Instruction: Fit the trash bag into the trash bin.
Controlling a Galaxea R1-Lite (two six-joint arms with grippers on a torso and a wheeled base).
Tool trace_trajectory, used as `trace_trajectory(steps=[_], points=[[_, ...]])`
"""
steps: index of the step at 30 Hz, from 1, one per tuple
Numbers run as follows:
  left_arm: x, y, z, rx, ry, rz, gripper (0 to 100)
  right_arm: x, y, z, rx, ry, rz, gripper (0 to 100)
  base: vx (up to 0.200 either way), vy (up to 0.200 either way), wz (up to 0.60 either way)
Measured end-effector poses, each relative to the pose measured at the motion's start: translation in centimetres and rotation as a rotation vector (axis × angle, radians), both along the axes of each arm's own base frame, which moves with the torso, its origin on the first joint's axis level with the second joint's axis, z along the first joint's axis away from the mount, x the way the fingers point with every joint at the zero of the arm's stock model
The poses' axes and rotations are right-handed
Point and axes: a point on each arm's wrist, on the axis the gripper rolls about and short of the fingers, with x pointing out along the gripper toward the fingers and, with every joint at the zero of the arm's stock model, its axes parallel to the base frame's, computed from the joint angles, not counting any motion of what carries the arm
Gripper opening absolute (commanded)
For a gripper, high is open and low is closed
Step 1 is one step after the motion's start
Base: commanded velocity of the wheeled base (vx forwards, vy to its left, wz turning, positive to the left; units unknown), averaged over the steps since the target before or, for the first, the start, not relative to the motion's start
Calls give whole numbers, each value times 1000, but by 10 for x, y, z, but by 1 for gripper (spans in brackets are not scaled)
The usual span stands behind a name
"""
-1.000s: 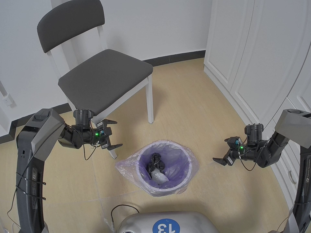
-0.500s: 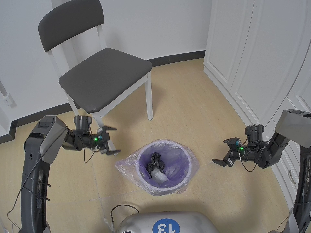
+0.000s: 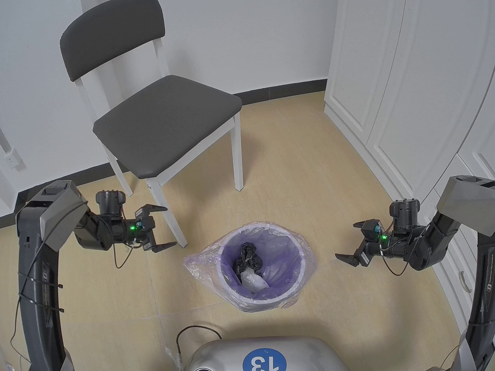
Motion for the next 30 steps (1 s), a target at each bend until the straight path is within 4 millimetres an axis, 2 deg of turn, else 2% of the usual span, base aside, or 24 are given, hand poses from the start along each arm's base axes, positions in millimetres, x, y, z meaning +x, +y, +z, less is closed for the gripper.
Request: trace_trajectory(steps=[3, 7, 10, 14, 16, 21, 30], points=[[-4, 10, 9, -15, -6, 26, 100, 0, 0, 1, 1, -2, -1, 100, 0, 0, 0], [-10, 43, 29, -97, 17, 148, 100, 1, 0, 2, 5, -5, -6, 100, 0, 0, 0], [-12, 57, 47, -198, 28, 219, 100, 2, 0, 5, 20, -17, -17, 100, 0, 0, 0], [-18, 87, 77, -290, -46, 311, 100, 3, 0, 9, 55, -46, -38, 100, 0, 0, 0], [-21, 93, 90, -327, -73, 331, 100, 3, 0, 10, 67, -59, -46, 100, 0, 0, 0], [-30, 99, 106, -356, -111, 351, 100, 1, -1, 9, 77, -57, -55, 100, 0, 0, 0], [-10, 65, 109, -376, -115, 332, 100, -1, -5, 9, 79, -61, -64, 100, 0, 0, 0]])
